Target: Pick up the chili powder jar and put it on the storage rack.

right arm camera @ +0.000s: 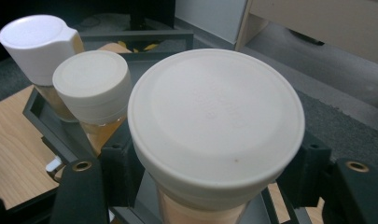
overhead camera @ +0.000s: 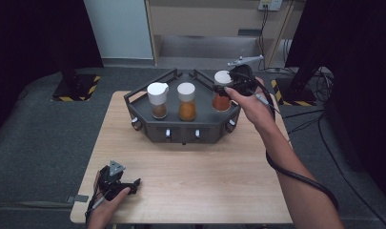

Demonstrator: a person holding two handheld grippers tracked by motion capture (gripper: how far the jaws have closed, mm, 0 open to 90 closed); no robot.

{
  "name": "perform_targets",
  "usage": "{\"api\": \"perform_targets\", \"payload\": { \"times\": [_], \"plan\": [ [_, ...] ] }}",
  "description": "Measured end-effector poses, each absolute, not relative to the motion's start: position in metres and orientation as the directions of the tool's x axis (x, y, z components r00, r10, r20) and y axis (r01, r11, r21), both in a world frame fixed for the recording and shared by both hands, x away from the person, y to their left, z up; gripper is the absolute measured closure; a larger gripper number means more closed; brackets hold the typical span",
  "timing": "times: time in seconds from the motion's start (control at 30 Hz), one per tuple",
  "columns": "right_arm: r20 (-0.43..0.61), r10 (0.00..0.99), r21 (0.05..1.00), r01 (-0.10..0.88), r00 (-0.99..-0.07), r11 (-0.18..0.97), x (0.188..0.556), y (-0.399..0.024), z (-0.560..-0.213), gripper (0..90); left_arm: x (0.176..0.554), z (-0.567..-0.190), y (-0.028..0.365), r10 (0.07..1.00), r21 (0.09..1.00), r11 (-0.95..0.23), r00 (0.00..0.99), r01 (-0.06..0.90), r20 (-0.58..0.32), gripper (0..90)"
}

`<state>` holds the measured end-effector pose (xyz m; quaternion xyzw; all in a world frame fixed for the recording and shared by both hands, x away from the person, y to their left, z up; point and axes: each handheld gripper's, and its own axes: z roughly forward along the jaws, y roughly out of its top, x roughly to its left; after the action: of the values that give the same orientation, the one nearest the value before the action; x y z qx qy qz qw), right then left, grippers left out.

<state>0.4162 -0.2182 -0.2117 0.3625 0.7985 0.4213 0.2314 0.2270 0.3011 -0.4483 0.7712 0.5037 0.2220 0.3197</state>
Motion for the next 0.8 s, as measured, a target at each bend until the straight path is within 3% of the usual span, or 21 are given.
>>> {"api": "perform_targets", "payload": {
  "times": [0.8],
  "plan": [
    [-0.061,0.775,0.835,0.394,-0.629,0.386,0.431,-0.198,-0.224,34.4,0.227,-0.448,0.301,0.919,0.716,-0.289,0.395,0.635,0.021,0.0]
  ]
}}
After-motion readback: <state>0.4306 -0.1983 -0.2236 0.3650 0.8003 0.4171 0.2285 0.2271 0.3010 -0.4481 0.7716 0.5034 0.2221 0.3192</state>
